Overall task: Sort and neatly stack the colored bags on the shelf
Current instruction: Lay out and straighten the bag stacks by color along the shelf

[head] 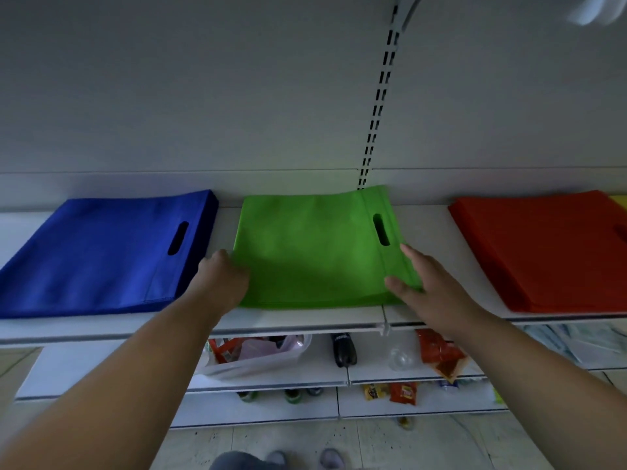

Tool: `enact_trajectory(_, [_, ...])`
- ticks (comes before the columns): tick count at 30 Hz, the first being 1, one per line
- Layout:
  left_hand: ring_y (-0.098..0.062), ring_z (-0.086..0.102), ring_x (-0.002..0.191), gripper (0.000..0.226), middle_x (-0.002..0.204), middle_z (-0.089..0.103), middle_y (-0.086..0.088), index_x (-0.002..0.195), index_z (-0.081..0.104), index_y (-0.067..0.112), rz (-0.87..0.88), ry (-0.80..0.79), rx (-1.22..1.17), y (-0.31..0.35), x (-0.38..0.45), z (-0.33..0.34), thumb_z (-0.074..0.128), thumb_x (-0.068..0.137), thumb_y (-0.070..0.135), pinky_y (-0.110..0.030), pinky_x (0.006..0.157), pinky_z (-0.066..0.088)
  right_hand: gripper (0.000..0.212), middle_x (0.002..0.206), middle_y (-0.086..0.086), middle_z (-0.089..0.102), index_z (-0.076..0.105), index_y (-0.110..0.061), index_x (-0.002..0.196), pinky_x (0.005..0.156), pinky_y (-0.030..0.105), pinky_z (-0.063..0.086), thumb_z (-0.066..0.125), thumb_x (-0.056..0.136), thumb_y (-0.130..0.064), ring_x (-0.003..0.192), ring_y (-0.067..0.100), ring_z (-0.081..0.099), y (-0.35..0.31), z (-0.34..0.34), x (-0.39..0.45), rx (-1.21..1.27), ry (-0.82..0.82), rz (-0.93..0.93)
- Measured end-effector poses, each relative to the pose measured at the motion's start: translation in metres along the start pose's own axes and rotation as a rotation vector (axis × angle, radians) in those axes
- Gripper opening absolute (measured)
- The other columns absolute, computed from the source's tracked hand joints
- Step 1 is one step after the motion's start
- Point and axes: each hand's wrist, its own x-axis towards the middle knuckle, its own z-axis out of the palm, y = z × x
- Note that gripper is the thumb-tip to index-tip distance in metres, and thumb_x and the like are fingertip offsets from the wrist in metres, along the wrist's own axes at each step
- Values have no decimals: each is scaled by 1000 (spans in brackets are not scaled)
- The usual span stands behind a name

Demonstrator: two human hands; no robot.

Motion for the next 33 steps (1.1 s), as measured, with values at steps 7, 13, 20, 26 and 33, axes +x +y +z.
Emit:
enact_trajectory(7, [-27, 31, 141, 53, 154, 29, -6, 150, 30, 18, 596, 152, 329, 9, 4, 12, 43, 99, 26, -41, 114, 30, 48, 124, 11, 52, 50, -12, 126, 89, 38, 43, 34, 98, -47, 112, 29, 49, -29, -1, 36, -575, 279, -35])
enact_trajectory(13, [-21, 2, 151, 56, 164, 6, -4, 156, 17, 21, 727, 34, 527, 18, 29, 42, 25, 104, 42, -32, 115, -5, 41, 142, 11, 47, 49, -8, 138, 107, 32, 33, 42, 101, -24, 130, 24, 43, -84, 53, 94, -381, 178, -294])
enact_trajectory(20, [-19, 2, 151, 57, 164, 12, -3, 156, 16, 22, 722, 25, 505, 13, 39, 51, 21, 104, 45, -32, 118, -5, 55, 162, 4, 15, 24, -17, 152, 119, 37, 6, 29, 104, -42, 149, 21, 6, -91, 80, 133, -470, 14, -306])
enact_trajectory(26, [-18, -1, 151, 57, 164, 9, -1, 155, 15, 23, 696, 40, 495, 8, 43, 48, 21, 104, 45, -33, 120, -6, 60, 163, 3, 6, 13, -21, 155, 120, 41, 2, 20, 102, -50, 150, 23, 1, -82, 84, 144, -654, -58, -265])
enact_trajectory(33, [-21, 8, 150, 59, 163, 15, -4, 154, 19, 18, 654, 25, 532, 13, 48, 43, 27, 102, 45, -35, 120, 5, 61, 163, 0, -3, 5, -29, 155, 119, 41, -1, 13, 101, -55, 149, 22, -6, -72, 80, 150, -683, -64, -250])
